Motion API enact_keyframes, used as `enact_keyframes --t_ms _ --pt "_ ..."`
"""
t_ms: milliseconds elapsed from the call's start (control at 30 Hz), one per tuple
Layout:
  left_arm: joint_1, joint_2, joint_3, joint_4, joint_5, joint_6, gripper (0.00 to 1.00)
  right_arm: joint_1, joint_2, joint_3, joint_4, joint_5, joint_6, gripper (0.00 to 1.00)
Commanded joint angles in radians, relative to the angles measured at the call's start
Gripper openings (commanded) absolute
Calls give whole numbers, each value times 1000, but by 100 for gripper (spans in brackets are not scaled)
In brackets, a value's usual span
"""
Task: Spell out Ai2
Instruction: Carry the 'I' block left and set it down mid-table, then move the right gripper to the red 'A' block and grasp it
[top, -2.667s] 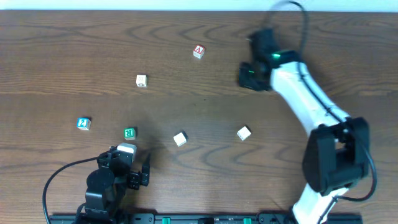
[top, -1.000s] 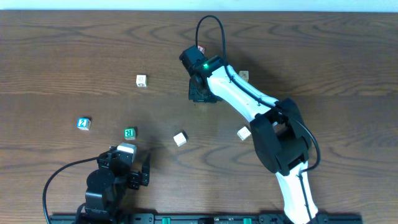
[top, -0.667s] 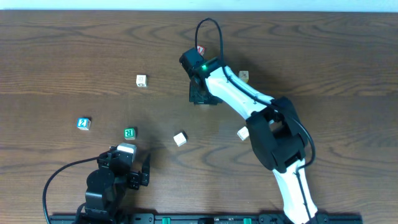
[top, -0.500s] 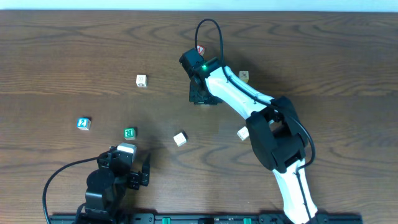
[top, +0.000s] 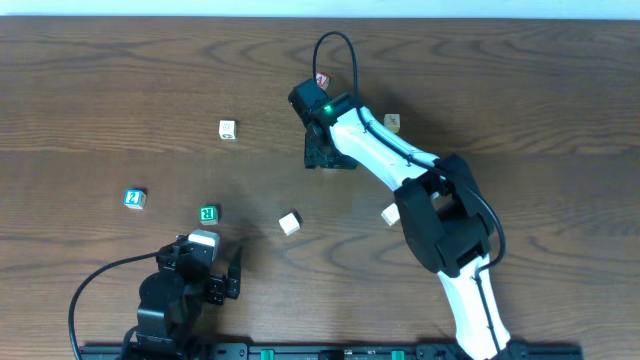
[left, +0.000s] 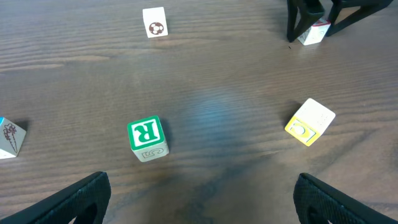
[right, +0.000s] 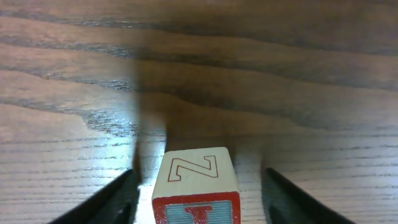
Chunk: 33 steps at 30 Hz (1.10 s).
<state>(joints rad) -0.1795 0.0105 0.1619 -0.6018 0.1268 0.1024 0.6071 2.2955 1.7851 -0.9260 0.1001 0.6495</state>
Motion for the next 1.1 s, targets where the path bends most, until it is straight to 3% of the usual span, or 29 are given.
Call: enact_keyframes --t_ms 0,100,200,367,667,1067 --pt "4 -6 -6 1 -4 6 95 -3 13 -2 0 4 -1 68" --pt "4 -6 -6 1 -4 6 95 -17 2 57 -7 -3 -38 70" --pt "4 -6 -6 1 -4 6 95 -39 -2 219 -28 -3 -88 80" --pt "4 -6 -6 1 -4 6 95 -58 -2 422 -30 0 -134 82" --pt "4 -6 -6 1 -4 7 95 -62 25 432 27 16 -117 83" --pt "4 -6 -6 1 -4 6 95 -157 186 435 238 -29 54 83"
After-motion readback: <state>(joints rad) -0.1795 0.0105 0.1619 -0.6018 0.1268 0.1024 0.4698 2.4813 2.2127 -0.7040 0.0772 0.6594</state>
